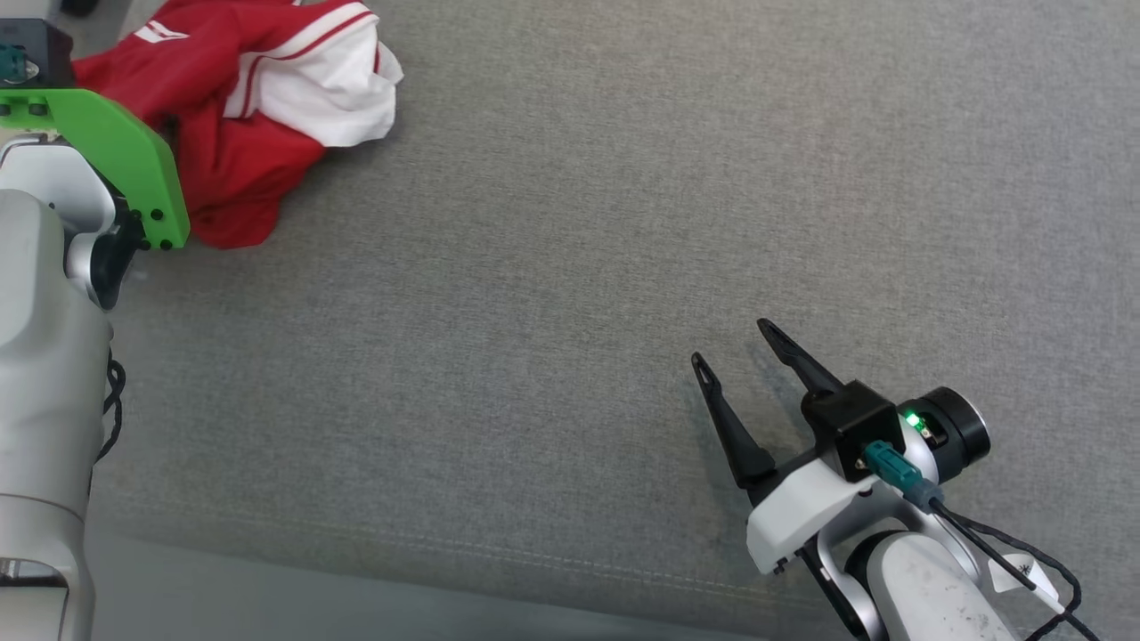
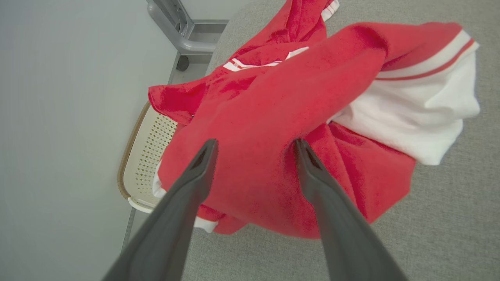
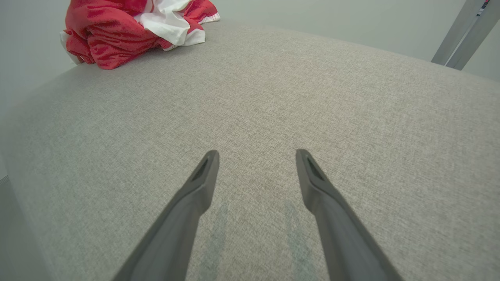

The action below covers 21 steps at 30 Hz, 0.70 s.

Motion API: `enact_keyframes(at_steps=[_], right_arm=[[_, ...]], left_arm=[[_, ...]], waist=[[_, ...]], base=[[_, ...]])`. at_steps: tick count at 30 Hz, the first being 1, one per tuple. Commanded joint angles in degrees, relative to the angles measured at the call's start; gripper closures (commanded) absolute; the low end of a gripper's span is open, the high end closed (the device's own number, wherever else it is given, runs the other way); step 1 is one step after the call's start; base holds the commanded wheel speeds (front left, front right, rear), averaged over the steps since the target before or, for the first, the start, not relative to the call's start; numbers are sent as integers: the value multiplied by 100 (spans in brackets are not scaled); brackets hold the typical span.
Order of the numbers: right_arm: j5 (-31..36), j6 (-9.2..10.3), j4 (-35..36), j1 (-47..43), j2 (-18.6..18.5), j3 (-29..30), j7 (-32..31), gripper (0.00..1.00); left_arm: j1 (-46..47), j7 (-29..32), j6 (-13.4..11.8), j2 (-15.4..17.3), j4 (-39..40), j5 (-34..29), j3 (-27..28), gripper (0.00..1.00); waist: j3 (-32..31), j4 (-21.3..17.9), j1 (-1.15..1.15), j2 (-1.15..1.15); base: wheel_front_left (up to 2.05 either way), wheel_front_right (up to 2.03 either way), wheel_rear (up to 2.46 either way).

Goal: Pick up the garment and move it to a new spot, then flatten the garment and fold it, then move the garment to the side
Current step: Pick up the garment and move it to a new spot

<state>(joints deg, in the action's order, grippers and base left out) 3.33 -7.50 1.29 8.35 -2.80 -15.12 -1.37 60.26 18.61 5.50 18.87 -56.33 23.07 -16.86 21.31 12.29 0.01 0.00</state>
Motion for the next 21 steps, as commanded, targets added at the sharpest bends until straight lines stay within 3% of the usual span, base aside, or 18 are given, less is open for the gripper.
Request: enact_keyframes(at_steps=[1,2,3,4,5,14,21], right_arm=[[16,2,48,-70,-17,14,3,0],[8,2,50,-71,-16,19,7,0],[0,2,48,-69,-15,18,10,0],[-14,2,38,-61,-15,20,12,0],[-31,2,24,-50,-15,20,24,0],[-221,2,-212,25,-16,-17,172,0],[-469,2,-509,-108,-16,45,371,0]], left_arm=[[141,1,-57,25,-125,-26,1,0],[158,-47,-107,3,-167,-53,-13,0],[173,-56,-170,-11,-223,-70,-23,35],[189,-116,-223,6,-255,-66,-18,81],[202,-175,-267,15,-289,-74,-15,100],[322,-797,-395,-88,-458,-84,-58,100],[526,-1250,-219,-325,-227,-272,-338,100]], waist=[[328,-332,-1,0],[332,-339,-1,0],[333,-347,-1,0],[331,-354,-1,0],[319,-363,-1,0],[-86,-423,-1,0],[-767,-631,-1,0]], base=[[0,0,0],[0,0,0],[0,0,0],[0,0,0],[0,0,0],[0,0,0],[0,0,0]])
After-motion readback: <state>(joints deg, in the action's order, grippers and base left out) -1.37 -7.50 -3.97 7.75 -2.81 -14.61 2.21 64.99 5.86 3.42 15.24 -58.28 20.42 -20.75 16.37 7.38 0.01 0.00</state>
